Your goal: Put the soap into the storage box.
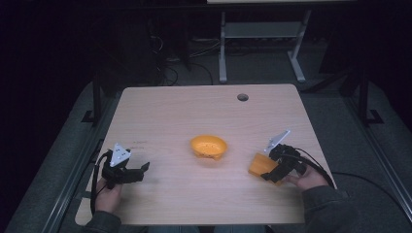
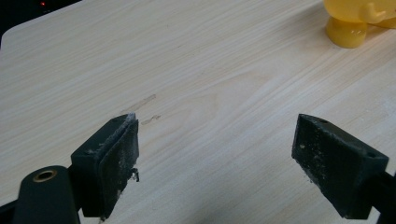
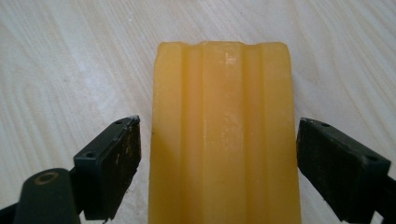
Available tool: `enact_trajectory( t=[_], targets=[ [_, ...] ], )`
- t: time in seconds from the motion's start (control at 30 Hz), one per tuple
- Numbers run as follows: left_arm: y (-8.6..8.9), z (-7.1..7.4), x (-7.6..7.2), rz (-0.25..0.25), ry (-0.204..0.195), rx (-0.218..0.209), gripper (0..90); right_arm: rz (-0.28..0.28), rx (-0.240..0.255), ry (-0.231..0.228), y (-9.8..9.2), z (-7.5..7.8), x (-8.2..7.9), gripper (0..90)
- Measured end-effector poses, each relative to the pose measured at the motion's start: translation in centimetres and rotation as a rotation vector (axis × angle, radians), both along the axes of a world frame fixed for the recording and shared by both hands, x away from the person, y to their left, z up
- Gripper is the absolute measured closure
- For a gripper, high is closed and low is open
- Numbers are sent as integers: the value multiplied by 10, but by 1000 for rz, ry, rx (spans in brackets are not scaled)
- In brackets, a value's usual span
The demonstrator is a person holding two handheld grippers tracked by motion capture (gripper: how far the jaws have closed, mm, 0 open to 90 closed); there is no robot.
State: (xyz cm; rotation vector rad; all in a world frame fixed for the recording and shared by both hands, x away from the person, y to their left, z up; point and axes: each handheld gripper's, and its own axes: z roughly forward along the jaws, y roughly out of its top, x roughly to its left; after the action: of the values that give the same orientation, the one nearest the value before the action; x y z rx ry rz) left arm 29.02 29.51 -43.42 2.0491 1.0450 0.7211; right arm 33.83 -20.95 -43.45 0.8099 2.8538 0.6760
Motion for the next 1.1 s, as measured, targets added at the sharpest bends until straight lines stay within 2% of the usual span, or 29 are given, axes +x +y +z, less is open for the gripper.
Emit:
enact_trajectory(
  t=[0.13, 0.3, 0.63, 1.1],
  targets=[
    [0, 0, 0, 0, 0, 0, 141, -6, 5, 7, 1, -5, 0, 146],
    [0, 0, 0, 0, 0, 0, 141, -11, -10, -9, 2, -12, -1, 156],
    [0, 1, 0, 0, -2, -1, 141, -10, -39, -21, 4, -13, -1, 190],
    [-1, 0, 0, 1, -6, -9, 141, 3, -50, -19, 5, -12, 0, 203]
  ],
)
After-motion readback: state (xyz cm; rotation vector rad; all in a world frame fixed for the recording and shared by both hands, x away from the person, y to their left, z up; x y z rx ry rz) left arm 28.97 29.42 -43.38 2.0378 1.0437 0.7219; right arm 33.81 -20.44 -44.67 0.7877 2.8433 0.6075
